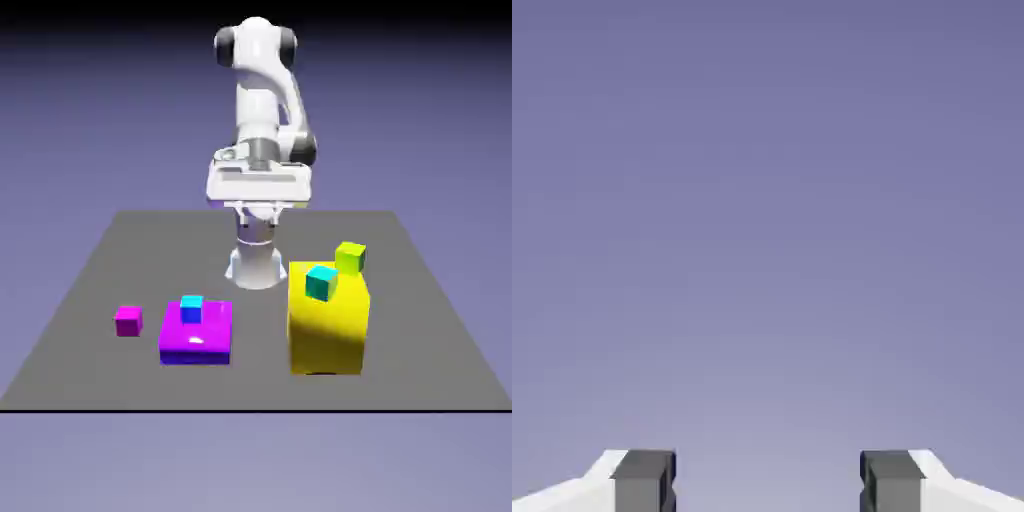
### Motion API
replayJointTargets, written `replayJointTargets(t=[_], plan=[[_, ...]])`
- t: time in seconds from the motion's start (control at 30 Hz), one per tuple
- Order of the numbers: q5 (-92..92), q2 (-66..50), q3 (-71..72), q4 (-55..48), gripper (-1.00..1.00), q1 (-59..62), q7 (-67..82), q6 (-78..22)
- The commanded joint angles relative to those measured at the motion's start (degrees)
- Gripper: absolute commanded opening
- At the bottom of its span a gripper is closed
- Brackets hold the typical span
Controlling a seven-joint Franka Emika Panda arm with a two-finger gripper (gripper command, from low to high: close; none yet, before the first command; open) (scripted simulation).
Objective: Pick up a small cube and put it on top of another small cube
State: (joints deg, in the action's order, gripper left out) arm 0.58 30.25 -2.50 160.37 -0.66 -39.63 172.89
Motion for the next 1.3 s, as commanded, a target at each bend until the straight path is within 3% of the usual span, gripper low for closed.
replayJointTargets(t=[0.0,0.67,1.03,1.07,1.27], plan=[[0.5,-2.0,-2.1,-0.5,0.0,0.0,2.3,-0.9],[10.1,-42.0,-43.6,-11.0,0.0,0.5,49.2,-19.4],[26.2,-54.5,-26.3,-13.5,0.0,15.0,61.1,-10.5],[26.2,-54.5,-26.3,-13.5,-1.0,15.0,61.1,-10.5],[16.7,-47.3,-36.7,-12.1,-1.0,6.5,54.3,-15.8]])
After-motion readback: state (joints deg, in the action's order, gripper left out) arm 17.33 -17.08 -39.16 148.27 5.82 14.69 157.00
